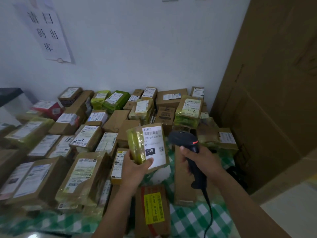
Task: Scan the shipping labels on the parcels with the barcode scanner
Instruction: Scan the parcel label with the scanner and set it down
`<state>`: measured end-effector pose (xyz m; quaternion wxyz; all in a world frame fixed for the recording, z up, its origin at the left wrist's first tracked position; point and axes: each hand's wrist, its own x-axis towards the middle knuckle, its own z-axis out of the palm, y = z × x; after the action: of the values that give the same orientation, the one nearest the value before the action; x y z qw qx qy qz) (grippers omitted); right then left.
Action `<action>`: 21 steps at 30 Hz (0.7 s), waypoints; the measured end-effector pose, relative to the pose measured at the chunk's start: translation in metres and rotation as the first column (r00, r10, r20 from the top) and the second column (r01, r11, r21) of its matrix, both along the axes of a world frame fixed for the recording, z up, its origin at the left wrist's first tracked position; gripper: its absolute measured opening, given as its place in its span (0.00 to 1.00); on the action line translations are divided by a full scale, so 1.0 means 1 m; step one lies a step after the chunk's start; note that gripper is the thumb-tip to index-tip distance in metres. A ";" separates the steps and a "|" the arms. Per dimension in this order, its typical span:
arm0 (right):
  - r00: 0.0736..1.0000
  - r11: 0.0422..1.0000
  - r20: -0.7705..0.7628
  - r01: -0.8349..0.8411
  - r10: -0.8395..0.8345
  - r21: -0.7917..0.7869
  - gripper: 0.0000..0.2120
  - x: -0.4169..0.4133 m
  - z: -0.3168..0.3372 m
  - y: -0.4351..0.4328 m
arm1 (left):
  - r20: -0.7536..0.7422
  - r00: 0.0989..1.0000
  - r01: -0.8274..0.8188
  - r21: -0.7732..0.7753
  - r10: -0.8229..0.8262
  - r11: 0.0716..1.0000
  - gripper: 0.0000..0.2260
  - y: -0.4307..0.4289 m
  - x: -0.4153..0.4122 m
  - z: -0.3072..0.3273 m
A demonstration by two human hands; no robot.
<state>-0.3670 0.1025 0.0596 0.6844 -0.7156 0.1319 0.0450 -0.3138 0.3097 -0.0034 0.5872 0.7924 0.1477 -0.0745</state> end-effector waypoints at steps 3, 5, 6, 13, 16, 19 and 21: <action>0.998 0.998 -0.022 -0.065 0.065 -0.023 0.17 -0.009 0.003 -0.003 | 0.043 0.998 -0.057 0.045 0.055 0.997 0.38 0.006 0.003 -0.006; 0.996 0.997 -0.034 -0.080 0.079 0.000 0.17 -0.013 0.005 -0.005 | 0.059 0.996 -0.066 0.065 0.063 0.996 0.40 0.009 0.005 -0.011; 0.996 0.996 -0.042 -0.082 0.083 0.017 0.16 -0.015 0.006 -0.005 | 0.064 0.996 -0.067 0.072 0.063 0.995 0.40 0.009 0.004 -0.011; 0.995 0.997 -0.078 -0.067 0.069 0.031 0.18 -0.018 0.010 -0.009 | 0.067 0.998 -0.015 0.087 0.010 0.996 0.39 0.009 0.004 -0.021; 0.995 0.998 -0.081 -0.061 0.062 0.024 0.18 -0.018 0.011 -0.007 | 0.060 0.998 0.000 0.087 -0.005 0.996 0.38 0.010 0.004 -0.024; 0.994 0.997 -0.083 -0.076 0.076 0.001 0.17 -0.017 0.012 -0.004 | 0.054 0.998 0.007 0.093 -0.012 0.996 0.37 0.014 0.007 -0.029; 0.993 0.997 -0.079 -0.083 0.083 -0.004 0.17 -0.016 0.013 -0.001 | 0.042 0.999 0.012 0.094 -0.016 0.995 0.35 0.016 0.009 -0.030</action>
<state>-0.3831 0.1011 0.0722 0.6737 -0.7206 0.1290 0.1010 -0.3047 0.3255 -0.0338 0.5517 0.8216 0.1328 -0.0545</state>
